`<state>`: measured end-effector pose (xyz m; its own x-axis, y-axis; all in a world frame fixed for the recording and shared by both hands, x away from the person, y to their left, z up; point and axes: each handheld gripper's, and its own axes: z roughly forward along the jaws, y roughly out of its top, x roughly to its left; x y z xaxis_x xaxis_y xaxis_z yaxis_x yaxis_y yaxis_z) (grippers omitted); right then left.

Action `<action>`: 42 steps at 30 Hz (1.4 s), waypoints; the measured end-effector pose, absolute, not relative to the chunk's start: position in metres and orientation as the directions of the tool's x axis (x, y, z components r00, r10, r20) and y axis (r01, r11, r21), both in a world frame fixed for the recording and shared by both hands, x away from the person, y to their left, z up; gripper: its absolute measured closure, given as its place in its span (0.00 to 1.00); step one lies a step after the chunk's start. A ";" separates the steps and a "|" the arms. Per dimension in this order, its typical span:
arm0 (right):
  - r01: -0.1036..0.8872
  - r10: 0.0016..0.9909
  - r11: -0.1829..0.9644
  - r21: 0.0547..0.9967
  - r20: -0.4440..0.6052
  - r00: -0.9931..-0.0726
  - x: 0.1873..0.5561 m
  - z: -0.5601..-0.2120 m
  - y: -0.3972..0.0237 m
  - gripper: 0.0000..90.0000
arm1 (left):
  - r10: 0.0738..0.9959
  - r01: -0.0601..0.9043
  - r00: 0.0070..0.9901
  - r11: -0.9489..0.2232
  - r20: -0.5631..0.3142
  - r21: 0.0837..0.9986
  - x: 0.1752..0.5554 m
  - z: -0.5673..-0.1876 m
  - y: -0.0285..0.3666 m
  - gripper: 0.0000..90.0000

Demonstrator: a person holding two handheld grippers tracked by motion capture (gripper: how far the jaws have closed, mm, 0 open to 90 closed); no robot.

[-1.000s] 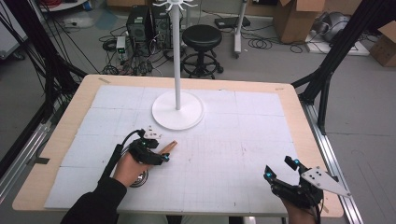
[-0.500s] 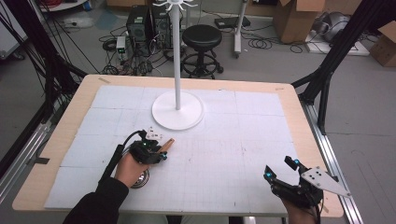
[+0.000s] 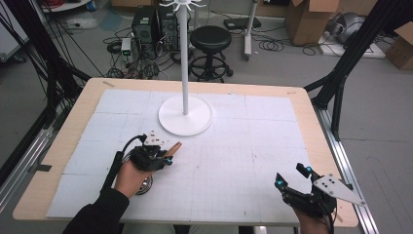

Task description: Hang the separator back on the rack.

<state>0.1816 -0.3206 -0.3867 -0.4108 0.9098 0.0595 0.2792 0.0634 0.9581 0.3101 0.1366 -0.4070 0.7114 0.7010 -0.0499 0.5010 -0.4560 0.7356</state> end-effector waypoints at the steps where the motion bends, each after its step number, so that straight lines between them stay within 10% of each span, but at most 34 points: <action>1: 0.279 0.910 0.063 0.958 0.060 -0.411 0.182 -0.387 -0.321 0.23 | 0.701 0.501 0.711 -0.456 -0.050 0.736 0.310 -0.407 0.137 0.75; 15: 0.289 0.870 0.029 0.957 0.118 -0.479 0.185 -0.388 -0.317 0.23 | 0.609 0.366 0.783 -0.281 -0.130 0.887 0.275 -0.372 0.155 0.75; 29: 0.255 0.441 -0.020 0.967 0.237 -0.866 0.207 -0.358 -0.244 0.20 | 0.317 0.255 0.924 -0.093 -0.215 0.962 0.245 -0.350 0.155 0.75; 42: 0.210 0.169 -0.003 0.978 0.207 -0.964 0.238 -0.324 -0.166 0.33 | 0.184 0.205 0.964 -0.066 -0.190 0.977 0.235 -0.343 0.136 0.75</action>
